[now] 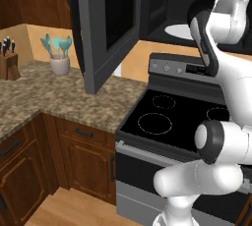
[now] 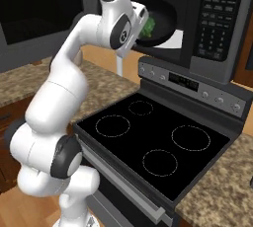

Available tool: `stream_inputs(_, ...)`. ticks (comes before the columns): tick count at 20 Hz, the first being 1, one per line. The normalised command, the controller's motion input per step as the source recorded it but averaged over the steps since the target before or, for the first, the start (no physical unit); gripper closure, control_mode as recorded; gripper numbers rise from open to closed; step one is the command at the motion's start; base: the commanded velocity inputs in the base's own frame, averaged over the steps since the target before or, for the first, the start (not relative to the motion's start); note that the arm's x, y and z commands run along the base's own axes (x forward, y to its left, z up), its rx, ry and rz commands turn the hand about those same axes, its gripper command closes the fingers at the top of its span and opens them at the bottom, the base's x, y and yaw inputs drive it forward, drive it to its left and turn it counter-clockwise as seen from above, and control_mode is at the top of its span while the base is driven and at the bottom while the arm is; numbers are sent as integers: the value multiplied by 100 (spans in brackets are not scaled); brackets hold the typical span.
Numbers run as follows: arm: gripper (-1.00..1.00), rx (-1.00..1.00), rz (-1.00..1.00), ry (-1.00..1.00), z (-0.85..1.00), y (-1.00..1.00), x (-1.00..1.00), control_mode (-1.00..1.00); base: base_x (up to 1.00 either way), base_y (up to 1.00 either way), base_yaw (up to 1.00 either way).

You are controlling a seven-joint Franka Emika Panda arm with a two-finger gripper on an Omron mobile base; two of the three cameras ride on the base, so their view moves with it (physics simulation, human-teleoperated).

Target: Pick the broccoli from the sink and place it in the bowl. Then pick the bowl and place it in the microwave. Then close the microwave door and press the start button.

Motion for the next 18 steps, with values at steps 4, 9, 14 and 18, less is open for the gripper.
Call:
stream_inputs(4,100,0,0,1,-19,-17,48,-100,0,0,0)
stream_inputs(9,100,0,0,0,-2,-23,59,-100,0,0,0)
stream_inputs(14,100,0,0,0,0,-15,62,-100,0,0,0)
stream_inputs(18,100,0,0,0,-16,-6,47,-100,0,0,0)
